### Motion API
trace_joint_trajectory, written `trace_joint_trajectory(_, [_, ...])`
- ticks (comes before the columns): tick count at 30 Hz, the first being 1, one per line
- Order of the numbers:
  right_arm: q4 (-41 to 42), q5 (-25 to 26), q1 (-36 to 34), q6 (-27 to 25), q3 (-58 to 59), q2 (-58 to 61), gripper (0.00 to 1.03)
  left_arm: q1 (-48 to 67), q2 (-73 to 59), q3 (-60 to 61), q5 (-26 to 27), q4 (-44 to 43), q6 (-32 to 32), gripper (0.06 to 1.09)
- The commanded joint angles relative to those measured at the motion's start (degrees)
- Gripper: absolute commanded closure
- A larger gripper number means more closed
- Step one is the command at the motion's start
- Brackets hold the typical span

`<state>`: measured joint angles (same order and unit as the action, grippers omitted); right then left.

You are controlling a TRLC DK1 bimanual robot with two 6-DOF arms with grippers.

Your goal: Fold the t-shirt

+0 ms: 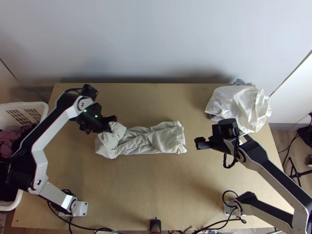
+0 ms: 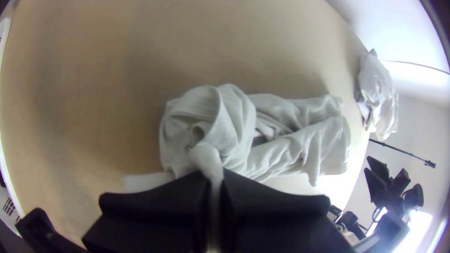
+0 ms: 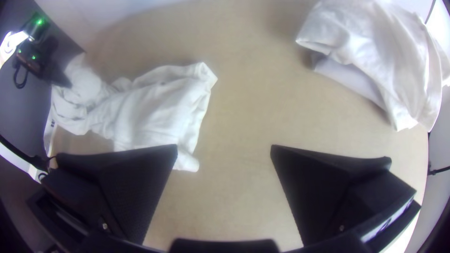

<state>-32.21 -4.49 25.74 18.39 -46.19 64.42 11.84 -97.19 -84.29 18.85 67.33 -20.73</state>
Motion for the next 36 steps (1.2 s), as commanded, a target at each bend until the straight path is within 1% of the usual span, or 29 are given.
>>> trace_joint_trajectory(1, [1.0, 0.0, -0.1, 0.2, 1.3, -1.6, 0.1, 6.9, -5.5, -8.3, -2.8, 1.0, -5.4, 1.02])
trace_joint_trajectory(6, [1.6, 0.0, -0.1, 0.2, 2.8, -3.0, 0.1, 11.6, -10.5, -16.8, -3.8, 2.2, -9.7, 1.02])
trace_joint_trajectory(14, [3.8, 0.0, -0.1, 0.2, 6.0, -5.4, 0.1, 20.8, -18.2, -30.0, -5.2, 4.9, -14.6, 1.02])
trace_joint_trajectory(17, [4.2, 0.0, -0.5, 0.2, 7.0, -6.2, 0.1, 23.8, -21.2, -33.6, -6.5, 5.4, -15.9, 1.02])
trace_joint_trajectory(22, [5.0, 0.0, -3.1, 0.0, 9.2, -8.2, 0.1, 28.8, -25.9, -37.9, -8.6, 5.9, -16.7, 1.02])
trace_joint_trajectory(26, [5.7, -0.1, -5.0, 0.1, 11.6, -10.5, 0.1, 31.2, -30.3, -44.7, -9.0, 6.2, -17.7, 1.02])
trace_joint_trajectory(28, [5.8, -0.2, -5.2, 0.8, 12.9, -11.7, 0.1, 31.7, -31.9, -46.9, -9.0, 4.1, -19.0, 1.02])
trace_joint_trajectory(31, [6.0, -0.2, -5.2, 1.6, 14.7, -13.4, 0.1, 31.9, -33.2, -46.9, -9.0, -0.4, -21.1, 1.02])
trace_joint_trajectory(36, [7.3, -0.2, -5.3, 2.4, 18.0, -15.7, 0.1, 32.5, -33.4, -47.0, -7.9, -5.3, -23.6, 1.02])
